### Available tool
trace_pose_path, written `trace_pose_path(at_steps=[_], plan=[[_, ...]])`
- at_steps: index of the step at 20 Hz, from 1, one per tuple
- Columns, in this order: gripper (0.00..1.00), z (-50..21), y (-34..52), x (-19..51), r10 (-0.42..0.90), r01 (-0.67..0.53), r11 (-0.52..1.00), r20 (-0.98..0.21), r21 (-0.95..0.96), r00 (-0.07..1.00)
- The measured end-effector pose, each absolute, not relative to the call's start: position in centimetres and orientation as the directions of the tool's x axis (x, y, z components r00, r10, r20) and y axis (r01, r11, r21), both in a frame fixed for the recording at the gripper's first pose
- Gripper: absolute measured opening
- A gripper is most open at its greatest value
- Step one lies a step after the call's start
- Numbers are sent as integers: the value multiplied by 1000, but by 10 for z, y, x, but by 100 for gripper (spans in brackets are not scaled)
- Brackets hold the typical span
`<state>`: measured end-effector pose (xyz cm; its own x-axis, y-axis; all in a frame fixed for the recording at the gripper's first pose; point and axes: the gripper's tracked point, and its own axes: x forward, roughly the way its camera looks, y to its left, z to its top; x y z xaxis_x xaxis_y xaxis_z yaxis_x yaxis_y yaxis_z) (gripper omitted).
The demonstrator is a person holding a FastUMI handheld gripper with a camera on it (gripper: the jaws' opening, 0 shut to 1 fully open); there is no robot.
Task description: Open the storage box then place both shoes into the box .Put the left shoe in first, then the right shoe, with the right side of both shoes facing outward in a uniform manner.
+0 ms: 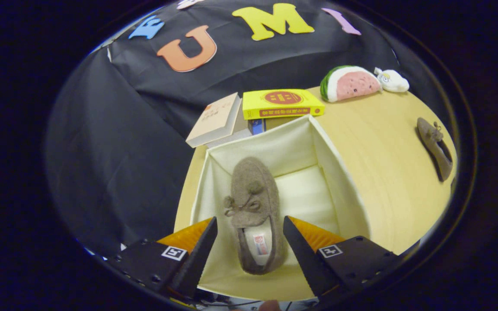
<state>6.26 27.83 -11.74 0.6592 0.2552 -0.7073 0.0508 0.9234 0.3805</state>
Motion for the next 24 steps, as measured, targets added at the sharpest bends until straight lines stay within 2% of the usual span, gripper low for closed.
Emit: trace_pose_path(at_steps=[4, 8, 13, 17, 24], plan=[[95, -92, 274, 57, 275, -70, 942, -636, 328, 721], [95, -50, 237, 53, 271, -179, 957, -481, 228, 834], [95, -11, 186, 39, 293, -251, 955, -349, 161, 890], [95, 10, 107, 39, 244, -220, 968, -261, 118, 934], [94, -10, -100, 47, 65, -46, 996, -260, 78, 963]])
